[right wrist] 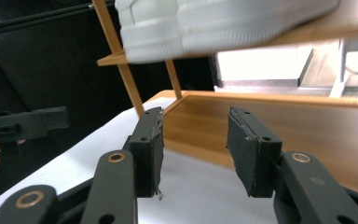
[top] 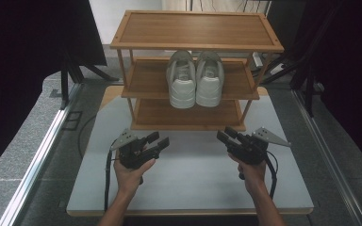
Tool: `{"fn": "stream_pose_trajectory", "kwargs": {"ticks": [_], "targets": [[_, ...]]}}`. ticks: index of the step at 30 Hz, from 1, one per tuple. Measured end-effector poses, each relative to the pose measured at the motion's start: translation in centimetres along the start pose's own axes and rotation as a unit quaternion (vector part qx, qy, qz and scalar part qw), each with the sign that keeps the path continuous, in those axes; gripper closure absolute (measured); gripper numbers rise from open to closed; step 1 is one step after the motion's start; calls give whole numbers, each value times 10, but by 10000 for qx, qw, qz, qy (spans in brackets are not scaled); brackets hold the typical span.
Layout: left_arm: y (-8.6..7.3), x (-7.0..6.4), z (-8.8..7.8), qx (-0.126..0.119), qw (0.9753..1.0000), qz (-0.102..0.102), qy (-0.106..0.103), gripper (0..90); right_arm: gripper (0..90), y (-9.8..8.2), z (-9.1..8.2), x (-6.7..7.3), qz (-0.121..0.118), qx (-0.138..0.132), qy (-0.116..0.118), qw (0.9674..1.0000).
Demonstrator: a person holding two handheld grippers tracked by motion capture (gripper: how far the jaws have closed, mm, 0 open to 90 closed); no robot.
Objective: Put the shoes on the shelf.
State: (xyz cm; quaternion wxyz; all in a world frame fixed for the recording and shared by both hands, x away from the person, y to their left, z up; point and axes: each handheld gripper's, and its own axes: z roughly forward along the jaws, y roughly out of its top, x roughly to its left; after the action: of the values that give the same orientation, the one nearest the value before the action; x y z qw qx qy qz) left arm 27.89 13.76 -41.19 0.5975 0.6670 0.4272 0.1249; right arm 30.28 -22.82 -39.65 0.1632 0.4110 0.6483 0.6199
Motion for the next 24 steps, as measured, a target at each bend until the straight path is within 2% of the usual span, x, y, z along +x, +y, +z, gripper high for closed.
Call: {"fn": "stream_pose_trajectory", "kwargs": {"ticks": [3, 7, 9, 12, 14, 18, 24], "targets": [[-12, 7, -5, 138, 9998, -114, 129, 463, 542, -15, -8, -2, 42, -10, -35, 10000], [-24, 13, -11, 251, 9991, -238, 261, 452, 533, -38, -14, -11, 109, 2, -222, 9997], [-29, 17, -12, 332, 9987, -220, 326, 446, 525, -48, -12, -19, 206, 264, -288, 9990], [-35, 27, -14, 441, 9979, -285, 379, 440, 525, -59, -10, -25, 152, 410, -404, 9982], [-37, 32, -15, 488, 9974, -346, 402, 436, 525, -64, -8, -27, 203, 465, -441, 9977], [-38, 40, -19, 470, 9966, -513, 445, 431, 520, -65, -7, -28, 154, 492, -460, 9976], [-36, 40, -20, 433, 9966, -584, 380, 427, 503, -65, -12, -27, 80, 451, -541, 9975]]}}
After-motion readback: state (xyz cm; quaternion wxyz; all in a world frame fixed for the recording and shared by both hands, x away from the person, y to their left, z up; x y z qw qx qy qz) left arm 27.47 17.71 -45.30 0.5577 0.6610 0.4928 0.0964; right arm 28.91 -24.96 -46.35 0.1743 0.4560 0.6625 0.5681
